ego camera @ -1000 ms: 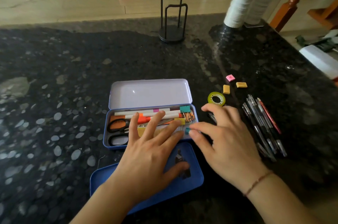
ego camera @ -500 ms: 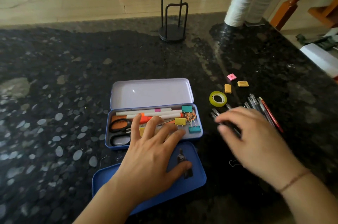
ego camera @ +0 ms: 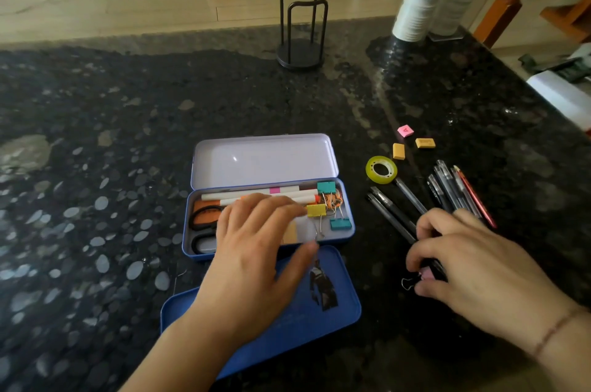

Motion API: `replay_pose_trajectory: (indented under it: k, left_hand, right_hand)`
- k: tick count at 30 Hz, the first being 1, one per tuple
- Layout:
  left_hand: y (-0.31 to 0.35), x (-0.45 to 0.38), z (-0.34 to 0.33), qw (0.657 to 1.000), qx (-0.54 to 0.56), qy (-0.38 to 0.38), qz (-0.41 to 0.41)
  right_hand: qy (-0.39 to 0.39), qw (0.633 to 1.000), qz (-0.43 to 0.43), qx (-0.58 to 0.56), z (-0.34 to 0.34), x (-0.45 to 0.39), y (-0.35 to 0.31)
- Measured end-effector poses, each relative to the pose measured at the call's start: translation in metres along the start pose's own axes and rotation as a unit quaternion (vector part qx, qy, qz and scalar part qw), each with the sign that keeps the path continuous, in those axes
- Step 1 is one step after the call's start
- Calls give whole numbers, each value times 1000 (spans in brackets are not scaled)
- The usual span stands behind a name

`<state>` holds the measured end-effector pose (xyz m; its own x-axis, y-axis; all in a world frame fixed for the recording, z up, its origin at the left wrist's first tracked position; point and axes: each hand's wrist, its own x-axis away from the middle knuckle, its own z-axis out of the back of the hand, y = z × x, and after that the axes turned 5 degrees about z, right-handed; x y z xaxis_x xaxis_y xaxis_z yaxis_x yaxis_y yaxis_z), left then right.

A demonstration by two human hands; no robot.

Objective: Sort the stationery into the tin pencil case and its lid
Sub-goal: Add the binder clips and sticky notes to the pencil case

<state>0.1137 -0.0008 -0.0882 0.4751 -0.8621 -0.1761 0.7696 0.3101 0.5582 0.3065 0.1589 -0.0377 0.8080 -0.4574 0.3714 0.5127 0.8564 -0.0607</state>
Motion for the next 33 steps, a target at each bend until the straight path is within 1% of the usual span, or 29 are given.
replay_pose_trajectory:
  k: [2, 8, 10, 12, 14, 16, 17, 19, 22, 24, 26, 30, 31, 33]
  left_hand:
    - [-3, -1, 1, 999, 20, 31, 30]
    - [-9, -1, 4, 998, 11, 37, 51]
    - [-9, -1, 5, 998, 10, 40, 49]
    - [-7, -2, 5, 998, 8, 39, 43]
    - [-6, -2, 4, 999, 2, 27, 31]
    - [-7, -1, 4, 1000, -5, 10, 16]
    - [-8, -1, 4, 1000, -10, 0, 6]
    - [-10, -1, 5, 999, -31, -29, -21]
    - [-14, -2, 5, 994, -63, -73, -52]
    - [-16, -2, 5, 993, -69, -81, -54]
    - [-17, -1, 4, 993, -74, -80, -56]
    - [-18, -2, 2, 994, -73, -70, -51]
    - [-18, -2, 1, 994, -67, -68, -49]
    - [-20, -1, 1, 996, -47, -64, -44]
  right_hand:
    - [0, 1000, -2, 7, 0, -2, -4]
    - [11, 999, 20, 41, -4, 1, -13]
    - [29, 999, 21, 18, -3, 1, -14]
    - [52, 997, 4, -65, 5, -4, -17]
    - [117, 976, -12, -185, 12, -14, -22]
    - [203, 942, 0, -267, 12, -26, -32]
    - [225, 928, 1, -296, 10, -31, -39]
    - [258, 908, -9, -331, 4, -43, -54]
    - [327, 878, -27, -349, -1, -58, -68]
    - [325, 871, -28, -368, -3, -64, -73]
    - [319, 877, -23, -360, -6, -62, -76]
    - [349, 862, -17, -367, -7, -62, -80]
    - [350, 865, -22, -359, -7, -62, -82]
    - [327, 887, -53, -321, -9, -62, -86]
